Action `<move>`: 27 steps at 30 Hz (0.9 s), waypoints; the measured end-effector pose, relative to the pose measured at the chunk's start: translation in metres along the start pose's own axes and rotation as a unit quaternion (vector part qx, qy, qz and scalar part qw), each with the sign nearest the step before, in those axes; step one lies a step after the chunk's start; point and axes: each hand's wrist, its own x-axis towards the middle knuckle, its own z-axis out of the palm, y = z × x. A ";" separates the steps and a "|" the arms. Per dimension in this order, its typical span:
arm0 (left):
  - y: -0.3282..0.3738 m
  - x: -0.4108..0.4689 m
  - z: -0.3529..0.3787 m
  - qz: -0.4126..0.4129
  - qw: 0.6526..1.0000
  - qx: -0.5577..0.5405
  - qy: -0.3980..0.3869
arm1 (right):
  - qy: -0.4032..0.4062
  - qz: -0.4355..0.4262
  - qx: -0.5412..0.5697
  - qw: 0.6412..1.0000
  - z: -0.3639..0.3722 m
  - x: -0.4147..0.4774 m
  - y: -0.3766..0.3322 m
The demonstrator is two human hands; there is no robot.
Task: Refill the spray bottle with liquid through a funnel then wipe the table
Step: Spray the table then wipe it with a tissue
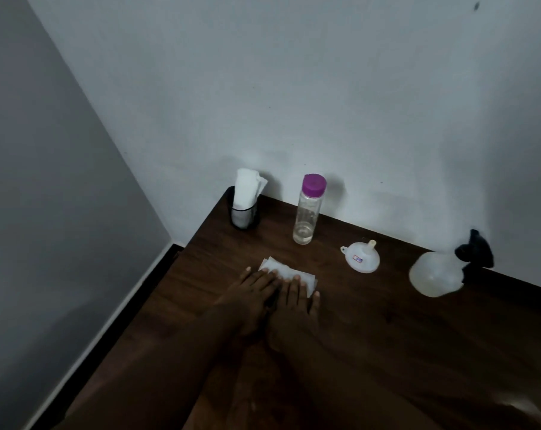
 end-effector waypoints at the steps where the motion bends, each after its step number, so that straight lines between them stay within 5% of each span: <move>1: -0.005 -0.003 -0.001 -0.008 1.000 -0.001 0.003 | -0.018 -0.015 -0.007 1.000 -0.001 0.003 -0.004; 10: -0.028 -0.035 0.002 -0.094 0.995 -0.037 0.010 | -0.036 -0.124 -0.051 0.990 -0.009 0.019 -0.030; 27: 0.097 -0.053 0.007 -0.292 0.955 -0.056 -0.005 | -0.035 -0.335 -0.151 0.929 -0.026 0.005 0.052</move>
